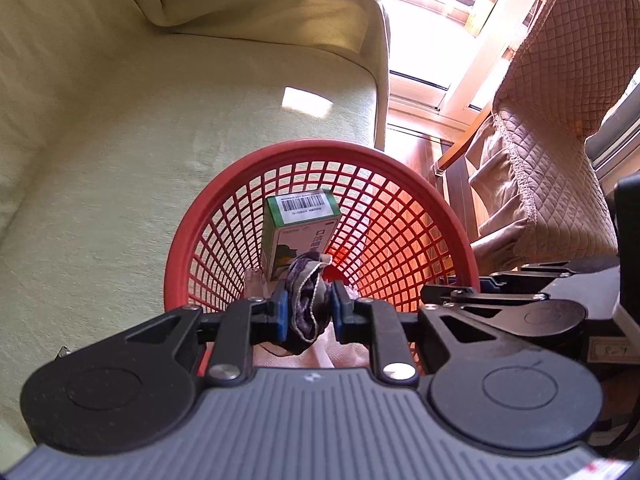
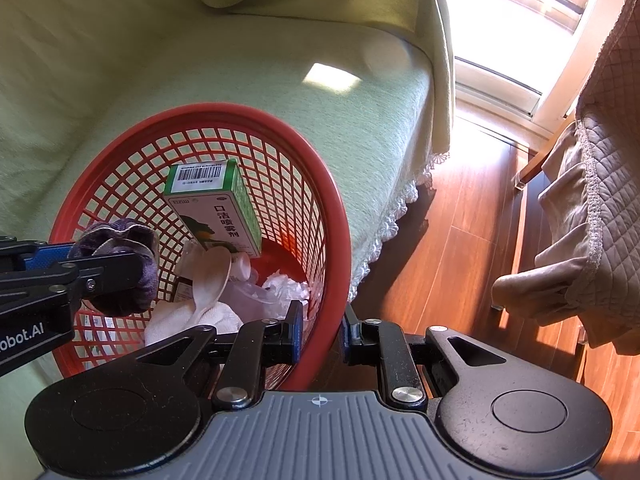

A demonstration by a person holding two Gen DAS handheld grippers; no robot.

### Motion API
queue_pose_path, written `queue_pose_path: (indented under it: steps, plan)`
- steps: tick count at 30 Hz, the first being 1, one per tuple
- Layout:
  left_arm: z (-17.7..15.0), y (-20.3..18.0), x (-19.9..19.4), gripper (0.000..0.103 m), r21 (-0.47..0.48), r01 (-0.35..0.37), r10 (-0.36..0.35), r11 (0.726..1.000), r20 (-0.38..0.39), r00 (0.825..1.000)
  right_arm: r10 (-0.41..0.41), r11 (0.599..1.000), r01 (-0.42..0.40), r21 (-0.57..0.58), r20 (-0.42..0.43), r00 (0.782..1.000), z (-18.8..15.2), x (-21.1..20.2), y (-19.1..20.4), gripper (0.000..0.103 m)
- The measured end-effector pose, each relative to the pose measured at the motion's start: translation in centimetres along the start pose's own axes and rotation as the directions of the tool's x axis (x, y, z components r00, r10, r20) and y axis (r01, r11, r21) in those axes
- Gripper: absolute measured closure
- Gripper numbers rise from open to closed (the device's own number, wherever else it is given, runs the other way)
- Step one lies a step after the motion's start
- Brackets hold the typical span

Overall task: Organize objects
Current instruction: 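Carry the purple pouch into the red basket and open the left tool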

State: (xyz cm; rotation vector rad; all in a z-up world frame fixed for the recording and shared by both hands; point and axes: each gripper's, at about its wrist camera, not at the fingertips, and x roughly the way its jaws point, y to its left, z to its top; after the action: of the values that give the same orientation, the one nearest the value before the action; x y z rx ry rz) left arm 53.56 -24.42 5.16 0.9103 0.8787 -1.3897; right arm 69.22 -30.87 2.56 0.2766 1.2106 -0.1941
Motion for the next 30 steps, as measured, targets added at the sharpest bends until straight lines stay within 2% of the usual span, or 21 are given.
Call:
queue_pose_path:
  steps: [5,8,10,13,19,30]
  plan:
    - [0.1,-0.4,0.7,0.085,0.005,-0.007,0.007,1.000,-0.014,1.000,0.004,1.000,-0.004,0.001,0.000,1.000,0.1,0.1,0.0,0.088]
    - [0.2,-0.6,1.1,0.075,0.007,-0.015,0.015,1.000,-0.017,1.000,0.007,1.000,-0.007,0.000,-0.001,1.000,0.2,0.1,0.0,0.088]
    - [0.3,-0.5,1.2,0.063,-0.001,-0.007,0.007,1.000,-0.016,1.000,0.006,1.000,-0.006,-0.001,0.001,1.000,0.2,0.1,0.0,0.088]
    - [0.4,-0.6,1.2,0.049,0.004,-0.010,0.010,1.000,-0.013,1.000,0.007,1.000,-0.007,-0.001,-0.001,1.000,0.2,0.2,0.0,0.088]
    - [0.2,-0.4,0.9,0.038,-0.006,-0.013,0.013,1.000,-0.016,1.000,0.008,1.000,-0.008,-0.002,-0.002,1.000,0.2,0.2,-0.1,0.088]
    - [-0.3,1.2,-1.1,0.034,-0.043,-0.035,0.036,0.998,0.017,0.999,0.009,1.000,-0.009,-0.001,-0.003,1.000,0.2,0.3,-0.1,0.088]
